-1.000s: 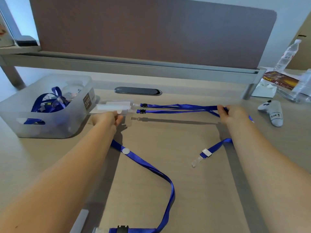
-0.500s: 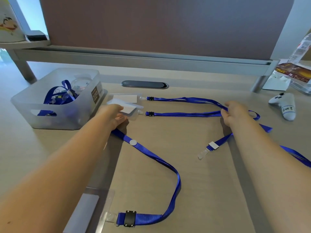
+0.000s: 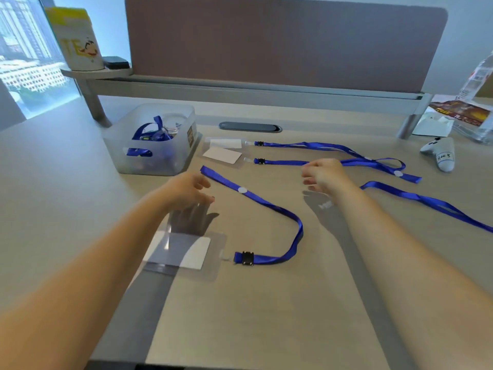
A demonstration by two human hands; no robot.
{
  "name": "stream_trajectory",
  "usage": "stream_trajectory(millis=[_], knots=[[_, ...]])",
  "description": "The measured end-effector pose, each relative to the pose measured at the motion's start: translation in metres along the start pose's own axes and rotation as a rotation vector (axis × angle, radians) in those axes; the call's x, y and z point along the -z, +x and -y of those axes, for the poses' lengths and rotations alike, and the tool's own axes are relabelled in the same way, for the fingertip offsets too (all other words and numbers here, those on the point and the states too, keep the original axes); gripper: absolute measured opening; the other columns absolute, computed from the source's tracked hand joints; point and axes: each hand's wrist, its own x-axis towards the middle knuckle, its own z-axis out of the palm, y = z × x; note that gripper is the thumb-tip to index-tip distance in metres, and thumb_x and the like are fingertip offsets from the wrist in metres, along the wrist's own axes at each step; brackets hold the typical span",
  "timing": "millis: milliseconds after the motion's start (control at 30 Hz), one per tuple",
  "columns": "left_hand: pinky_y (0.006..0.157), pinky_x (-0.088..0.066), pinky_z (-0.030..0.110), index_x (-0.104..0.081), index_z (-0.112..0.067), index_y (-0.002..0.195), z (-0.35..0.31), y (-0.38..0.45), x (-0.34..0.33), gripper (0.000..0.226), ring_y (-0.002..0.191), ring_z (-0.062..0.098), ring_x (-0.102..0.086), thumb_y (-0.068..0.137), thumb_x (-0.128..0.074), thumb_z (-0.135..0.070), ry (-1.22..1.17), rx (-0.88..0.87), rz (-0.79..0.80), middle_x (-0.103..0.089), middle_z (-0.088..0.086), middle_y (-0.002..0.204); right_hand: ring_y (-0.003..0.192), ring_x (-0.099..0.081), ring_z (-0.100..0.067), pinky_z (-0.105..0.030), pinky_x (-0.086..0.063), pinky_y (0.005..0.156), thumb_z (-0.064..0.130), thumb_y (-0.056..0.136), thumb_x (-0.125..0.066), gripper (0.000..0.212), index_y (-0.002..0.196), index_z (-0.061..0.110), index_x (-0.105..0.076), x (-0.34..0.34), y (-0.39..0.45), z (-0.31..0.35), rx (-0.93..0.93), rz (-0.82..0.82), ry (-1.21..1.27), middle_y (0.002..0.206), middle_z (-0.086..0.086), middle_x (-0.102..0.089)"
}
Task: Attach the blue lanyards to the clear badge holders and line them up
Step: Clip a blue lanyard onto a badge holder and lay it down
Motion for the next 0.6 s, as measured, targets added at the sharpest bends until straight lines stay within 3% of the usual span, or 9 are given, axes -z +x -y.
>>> stream_trajectory(millis=[133,233,367,467,600], knots=[[0.091,-0.039,0.032,-0.040,-0.012,0.129,0.020,-0.031,0.000,0.063,0.114,0.026,-0.046,0.075,-0.070,-0.022,0.156,0.039,0.238,-0.040,0.011,0.139,0.109,-0.054,-0.023,-0.033,-0.043,0.090,0.014,0.092,-0.052,0.030,0.121,0.005,-0.055,-0.023,-0.039,-0.003,0.038,0.084,-0.216,0.114,-0.010,-0.057],[0.100,-0.039,0.037,-0.042,-0.016,0.126,0.029,-0.045,0.003,0.067,0.117,0.028,-0.042,0.069,-0.074,-0.030,0.345,0.010,0.252,-0.039,0.010,0.135,0.117,-0.053,-0.024,-0.033,-0.042,0.094,0.015,0.091,-0.053,0.033,0.122,0.005,-0.056,-0.034,-0.057,-0.008,0.042,0.112,-0.330,0.127,-0.011,-0.057],[0.102,-0.041,0.039,-0.041,-0.014,0.123,0.031,-0.054,0.002,0.071,0.115,0.027,-0.044,0.064,-0.078,-0.030,0.497,0.013,0.254,-0.042,0.009,0.131,0.117,-0.051,-0.022,-0.032,-0.042,0.095,0.018,0.091,-0.054,0.036,0.125,0.007,-0.054,-0.038,-0.070,-0.013,0.028,0.130,-0.412,0.131,-0.010,-0.055],[0.099,-0.045,0.038,-0.041,-0.011,0.120,0.032,-0.054,-0.001,0.069,0.111,0.028,-0.049,0.064,-0.079,-0.029,0.452,0.073,0.293,-0.049,0.010,0.128,0.111,-0.051,-0.021,-0.028,-0.040,0.086,0.017,0.092,-0.052,0.034,0.123,0.006,-0.054,-0.036,-0.074,-0.013,0.024,0.137,-0.448,0.128,-0.010,-0.056],[0.096,-0.043,0.037,-0.047,-0.011,0.114,0.027,-0.053,-0.004,0.054,0.100,0.024,-0.047,0.072,-0.072,-0.033,0.407,0.097,0.267,-0.053,0.008,0.113,0.116,-0.052,-0.023,-0.030,-0.043,0.090,0.016,0.093,-0.051,0.033,0.123,0.005,-0.054,-0.028,-0.075,-0.013,0.022,0.121,-0.460,0.127,-0.012,-0.056]])
